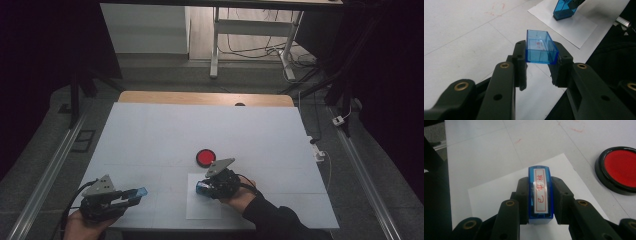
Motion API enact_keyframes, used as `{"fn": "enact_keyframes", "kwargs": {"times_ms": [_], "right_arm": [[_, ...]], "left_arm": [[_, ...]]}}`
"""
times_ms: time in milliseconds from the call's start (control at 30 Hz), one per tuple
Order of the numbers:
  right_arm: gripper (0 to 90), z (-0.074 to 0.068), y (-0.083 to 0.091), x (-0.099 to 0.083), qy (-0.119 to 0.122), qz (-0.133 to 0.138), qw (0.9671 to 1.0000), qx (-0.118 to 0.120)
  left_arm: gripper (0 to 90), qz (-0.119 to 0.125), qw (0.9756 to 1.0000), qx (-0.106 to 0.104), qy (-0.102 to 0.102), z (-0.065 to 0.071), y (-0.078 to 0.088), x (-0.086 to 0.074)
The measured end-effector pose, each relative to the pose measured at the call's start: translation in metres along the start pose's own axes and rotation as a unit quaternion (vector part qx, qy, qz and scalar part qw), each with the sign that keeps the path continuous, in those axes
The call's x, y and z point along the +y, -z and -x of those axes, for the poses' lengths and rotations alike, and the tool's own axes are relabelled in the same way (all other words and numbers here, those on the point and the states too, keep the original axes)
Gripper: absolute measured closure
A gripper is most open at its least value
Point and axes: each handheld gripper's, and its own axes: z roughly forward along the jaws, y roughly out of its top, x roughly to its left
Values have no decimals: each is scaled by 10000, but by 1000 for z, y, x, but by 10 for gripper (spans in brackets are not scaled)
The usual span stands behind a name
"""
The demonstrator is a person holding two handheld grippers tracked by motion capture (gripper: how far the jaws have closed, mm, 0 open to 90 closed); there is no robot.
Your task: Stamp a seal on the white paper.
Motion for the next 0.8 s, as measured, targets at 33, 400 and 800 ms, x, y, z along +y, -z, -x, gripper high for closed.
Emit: {"fn": "enact_keyframes", "kwargs": {"times_ms": [33, 400, 800], "right_arm": [[695, 0, 0, 0, -4, 0, 10000, 9], [698, -1, -1, -2, -36, 36, 10000, 10], [700, -5, -2, -3, 87, 77, 9999, -91]], "left_arm": [[683, -2, 10000, 0, 0, 0, 0, 0], [684, -25, 10000, 4, -17, 0, -1, 1], [683, -33, 10000, -4, -27, 0, -1, 1]]}}
